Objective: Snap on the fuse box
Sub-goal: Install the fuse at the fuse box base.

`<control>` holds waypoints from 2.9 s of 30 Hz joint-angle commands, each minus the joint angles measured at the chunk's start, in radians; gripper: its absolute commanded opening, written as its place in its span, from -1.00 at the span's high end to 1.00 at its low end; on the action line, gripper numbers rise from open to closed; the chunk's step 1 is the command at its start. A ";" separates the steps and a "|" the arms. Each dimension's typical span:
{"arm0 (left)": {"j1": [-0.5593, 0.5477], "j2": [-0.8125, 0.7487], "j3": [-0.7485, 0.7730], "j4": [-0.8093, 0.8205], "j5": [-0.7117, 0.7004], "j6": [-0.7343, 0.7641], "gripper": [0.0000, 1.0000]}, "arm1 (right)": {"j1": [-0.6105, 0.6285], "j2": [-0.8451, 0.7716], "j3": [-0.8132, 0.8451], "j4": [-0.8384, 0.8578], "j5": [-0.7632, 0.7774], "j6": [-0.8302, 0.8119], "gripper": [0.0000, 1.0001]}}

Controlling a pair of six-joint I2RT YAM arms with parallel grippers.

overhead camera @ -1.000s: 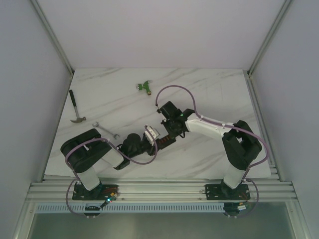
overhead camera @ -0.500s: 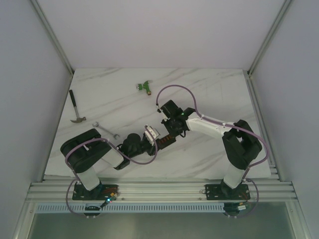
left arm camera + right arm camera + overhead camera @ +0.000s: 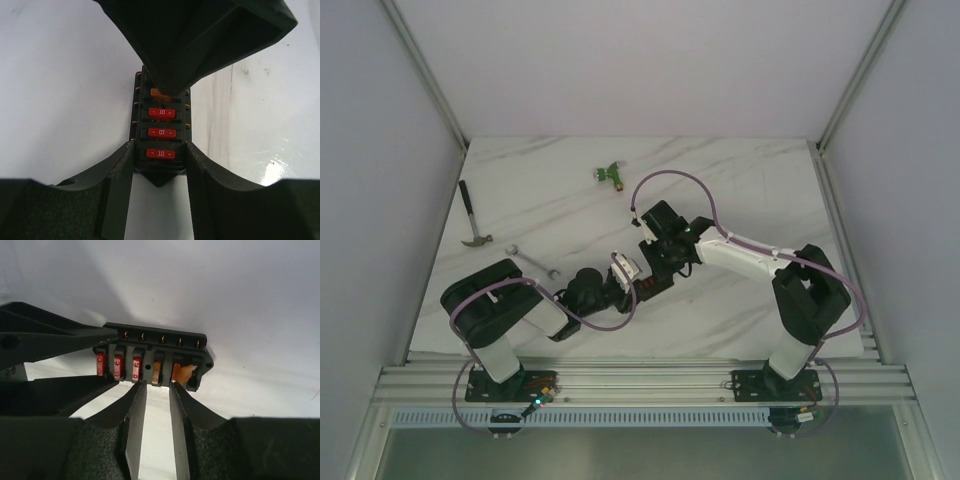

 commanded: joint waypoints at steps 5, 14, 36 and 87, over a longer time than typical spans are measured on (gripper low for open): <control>-0.009 0.008 0.003 -0.072 0.044 0.003 0.06 | 0.002 -0.043 0.014 0.018 0.016 0.041 0.35; -0.009 0.007 0.003 -0.075 0.041 0.005 0.06 | 0.002 -0.024 0.029 0.014 0.085 0.076 0.34; -0.009 0.005 0.003 -0.074 0.046 0.002 0.07 | 0.005 0.032 0.003 0.032 0.164 0.146 0.49; -0.008 0.004 0.005 -0.088 0.045 0.007 0.08 | -0.018 0.037 0.023 -0.092 0.129 0.120 0.56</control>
